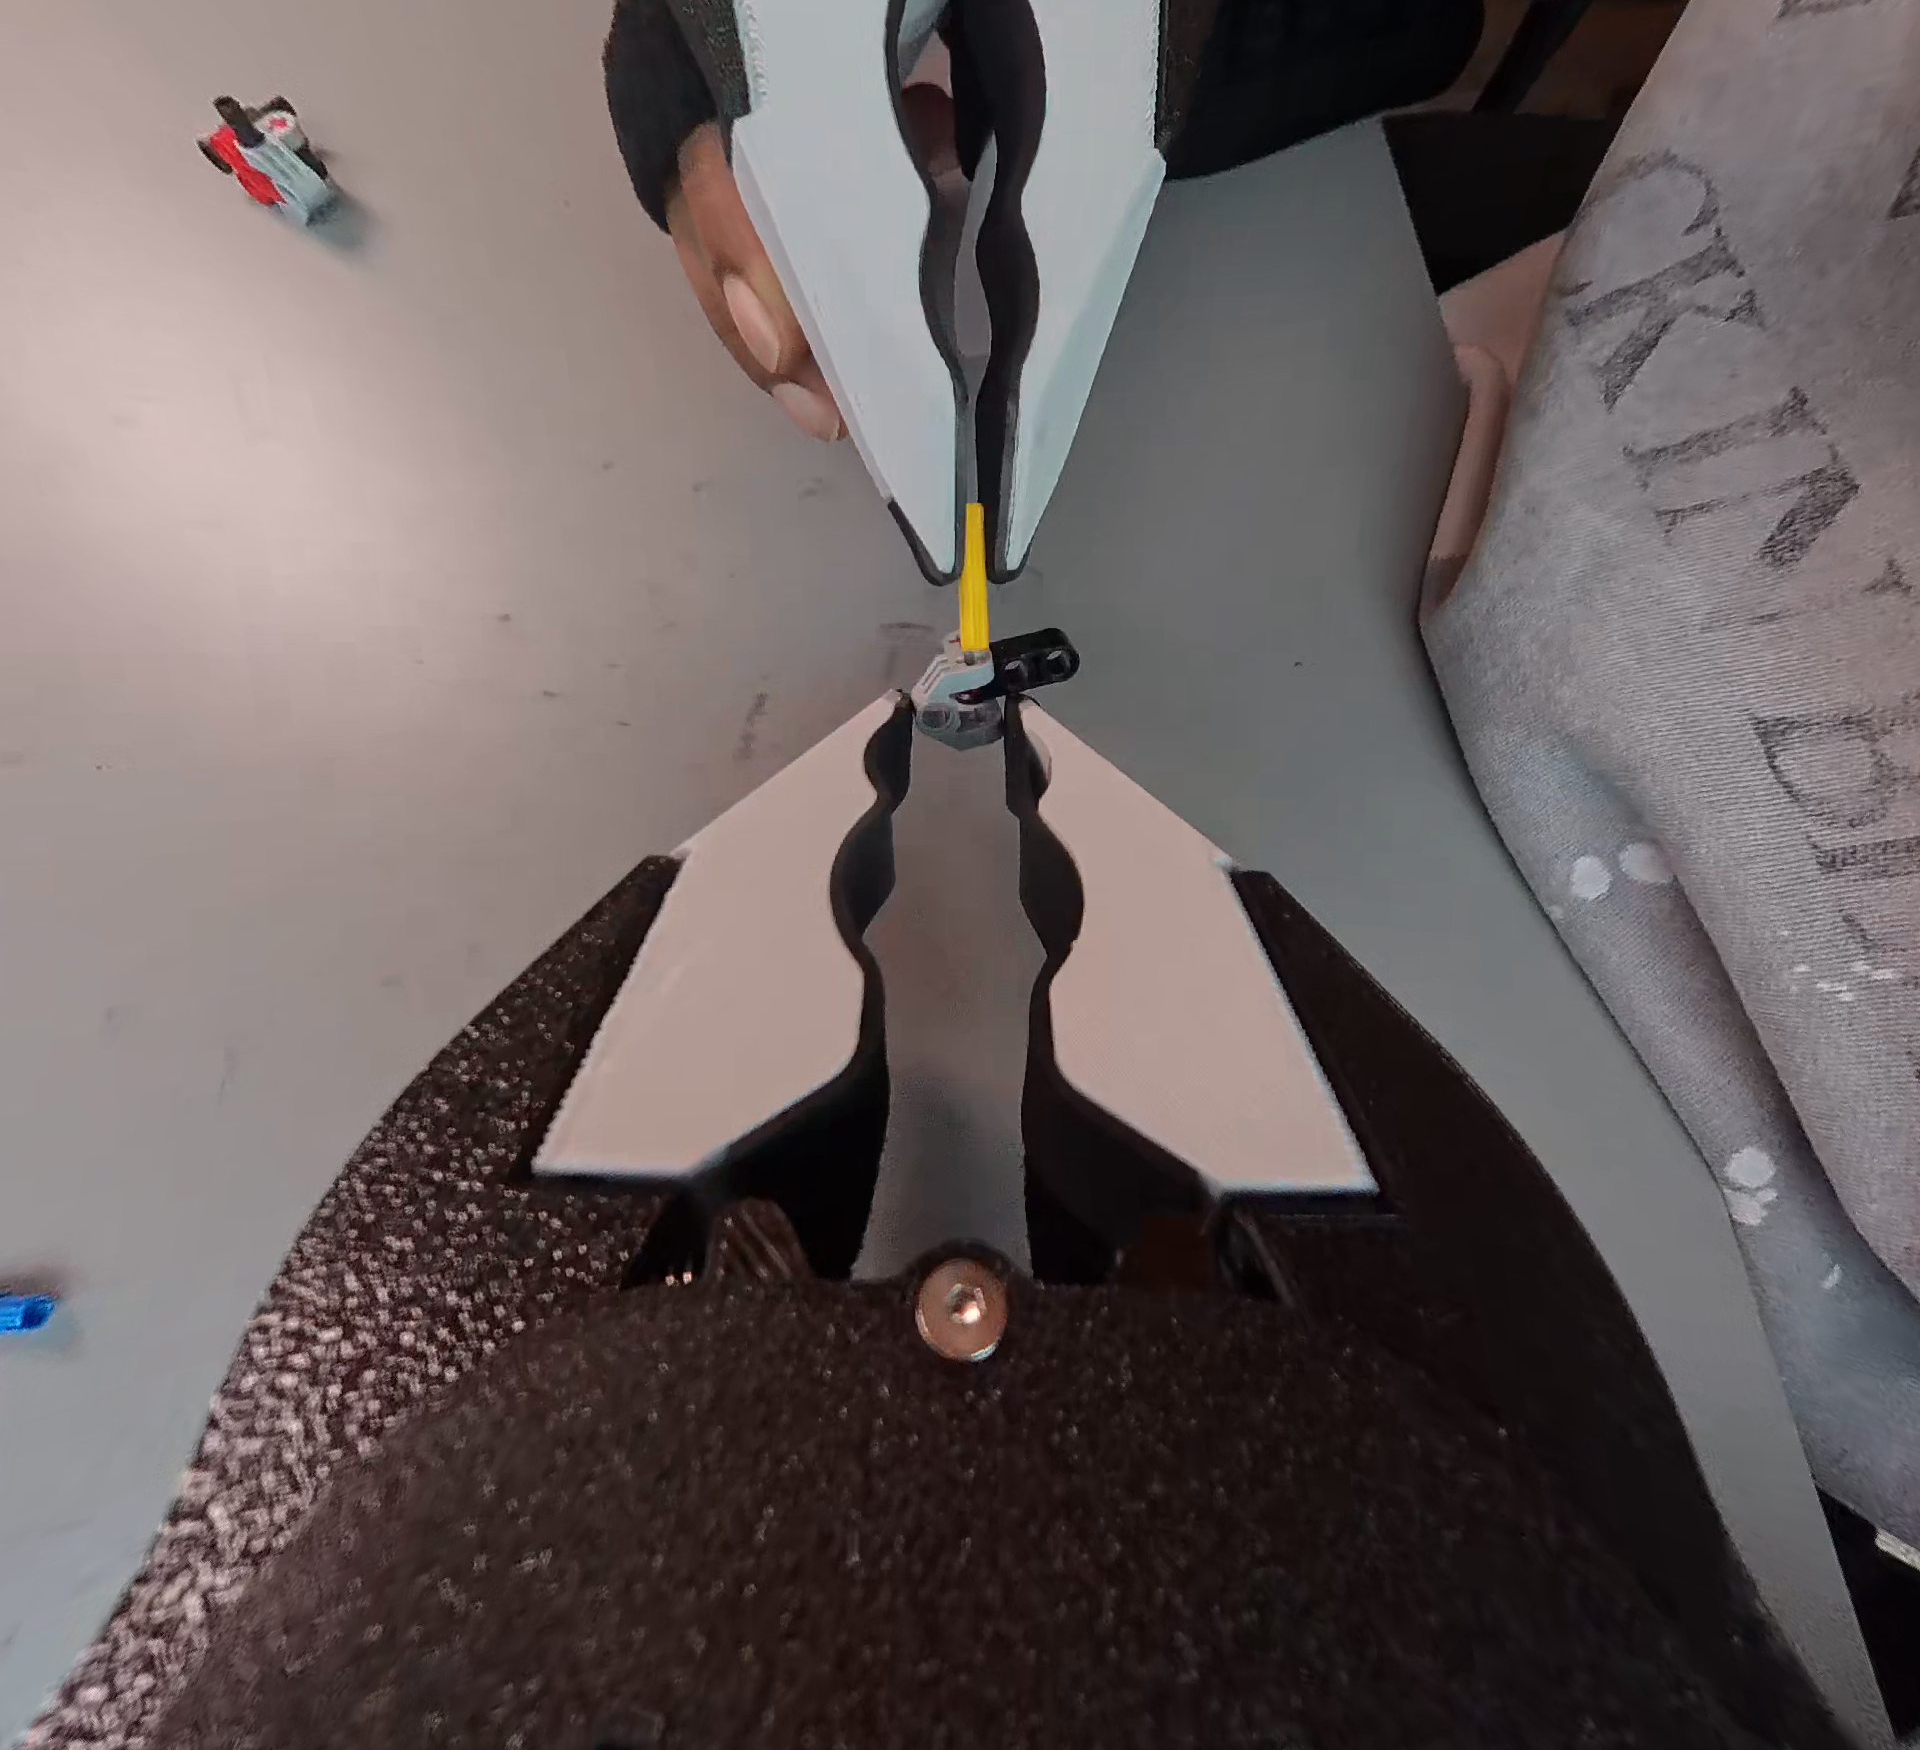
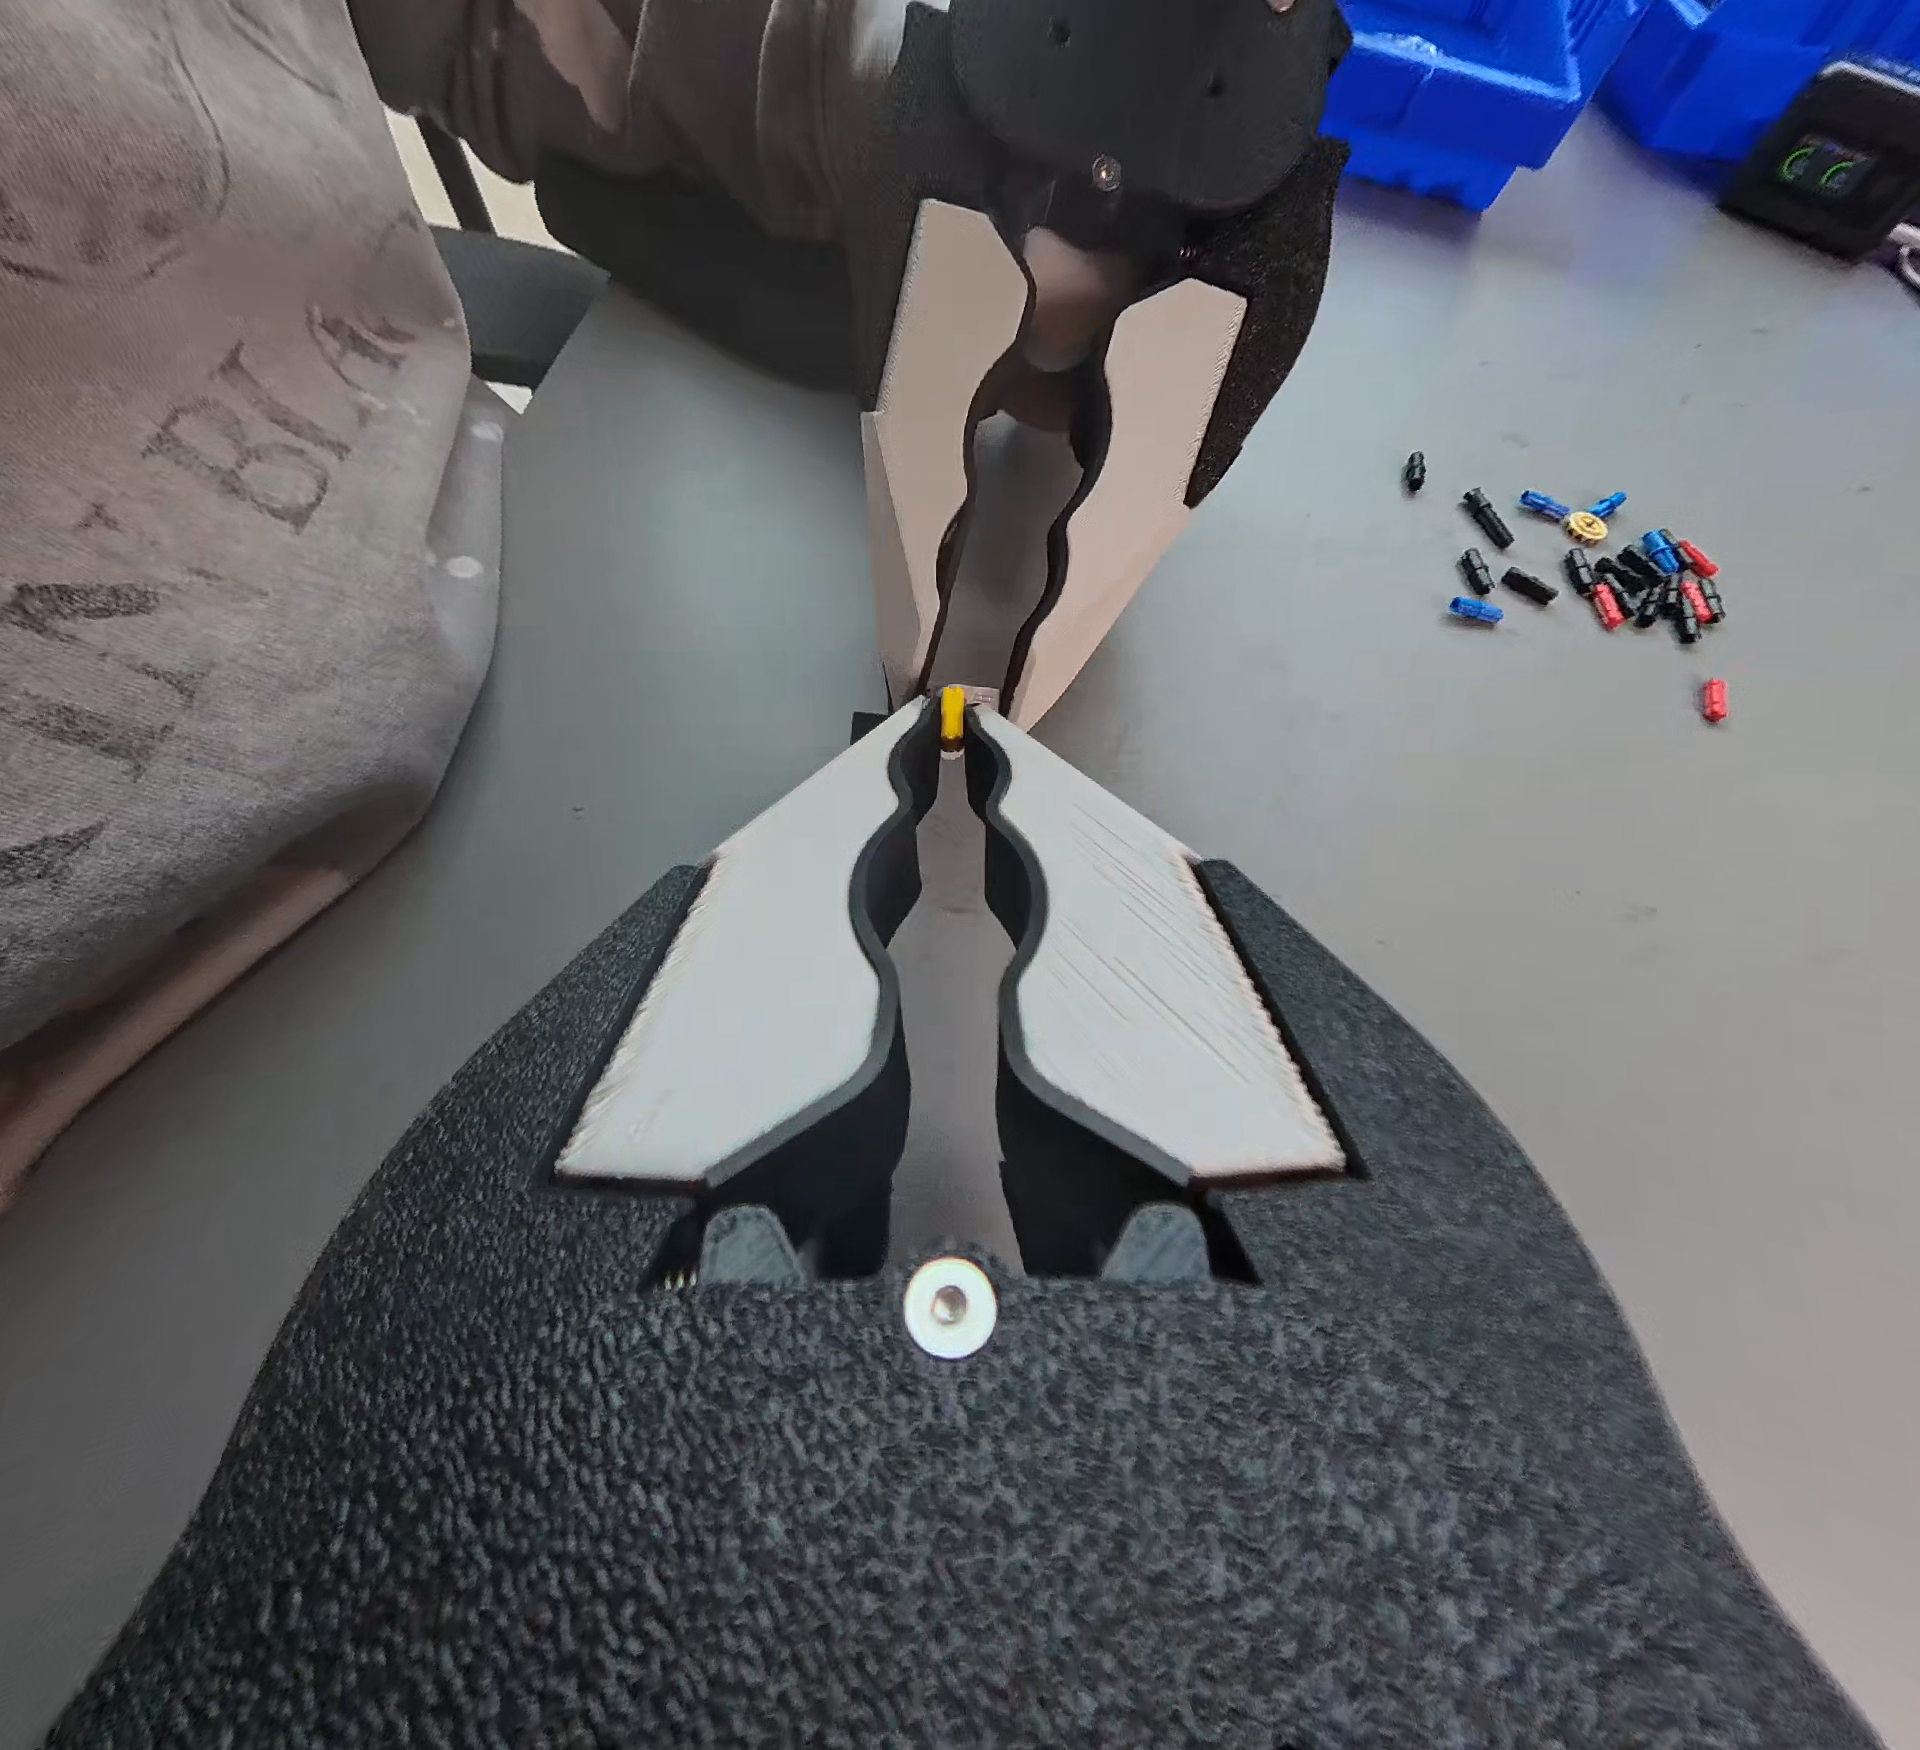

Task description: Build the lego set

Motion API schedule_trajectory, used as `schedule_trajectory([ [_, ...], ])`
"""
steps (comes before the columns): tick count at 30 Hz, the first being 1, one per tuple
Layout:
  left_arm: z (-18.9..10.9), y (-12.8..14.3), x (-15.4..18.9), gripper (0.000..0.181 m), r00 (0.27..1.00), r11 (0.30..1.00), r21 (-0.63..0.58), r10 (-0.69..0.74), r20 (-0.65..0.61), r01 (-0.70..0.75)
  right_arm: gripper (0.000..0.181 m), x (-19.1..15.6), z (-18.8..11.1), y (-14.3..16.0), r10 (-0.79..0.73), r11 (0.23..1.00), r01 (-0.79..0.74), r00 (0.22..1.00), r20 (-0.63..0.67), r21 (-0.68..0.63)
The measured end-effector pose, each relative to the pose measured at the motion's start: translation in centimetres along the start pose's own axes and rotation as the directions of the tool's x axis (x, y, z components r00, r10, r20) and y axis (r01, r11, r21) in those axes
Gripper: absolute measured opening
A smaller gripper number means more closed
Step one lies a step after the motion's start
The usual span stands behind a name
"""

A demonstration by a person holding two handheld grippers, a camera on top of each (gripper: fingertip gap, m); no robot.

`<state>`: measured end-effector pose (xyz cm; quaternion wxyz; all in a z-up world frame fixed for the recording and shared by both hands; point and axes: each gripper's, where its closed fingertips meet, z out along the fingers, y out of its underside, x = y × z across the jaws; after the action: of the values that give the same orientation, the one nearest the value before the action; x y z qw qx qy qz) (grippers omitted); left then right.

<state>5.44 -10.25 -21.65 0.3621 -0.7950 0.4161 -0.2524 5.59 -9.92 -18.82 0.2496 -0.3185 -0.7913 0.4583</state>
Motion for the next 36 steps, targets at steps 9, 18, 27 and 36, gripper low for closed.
schedule_trajectory([
  [9, 0.9, 1.6, -0.6, 0.022, 1.0, 0.994, -0.107, 0.027, -0.005, -0.027, 0.003, 0.0, 0.4, 2.2, -0.035, 0.992, 0.034, 0.999, -0.006, -0.123],
  [18, -1.3, -0.2, -1.6, 0.025, 0.99, 0.995, 0.001, 0.099, 0.098, -0.1, 0.003, 1.9, -0.7, 2.8, -0.016, 0.991, 0.004, 0.996, -0.085, -0.137],
  [27, 1.3, 1.0, -0.3, 0.045, 0.947, 0.95, -0.11, 0.302, 0.105, -0.291, 0.003, 2.4, -0.7, 3.1, -0.006, 0.99, -0.01, 0.994, -0.109, -0.143],
  [36, 1.6, 1.5, -0.6, 0.023, 0.987, 0.981, -0.11, 0.158, -0.006, -0.158, 0.003, 2.3, -1.0, 2.7, 0.029, 0.994, -0.038, 0.995, -0.091, -0.104],
])
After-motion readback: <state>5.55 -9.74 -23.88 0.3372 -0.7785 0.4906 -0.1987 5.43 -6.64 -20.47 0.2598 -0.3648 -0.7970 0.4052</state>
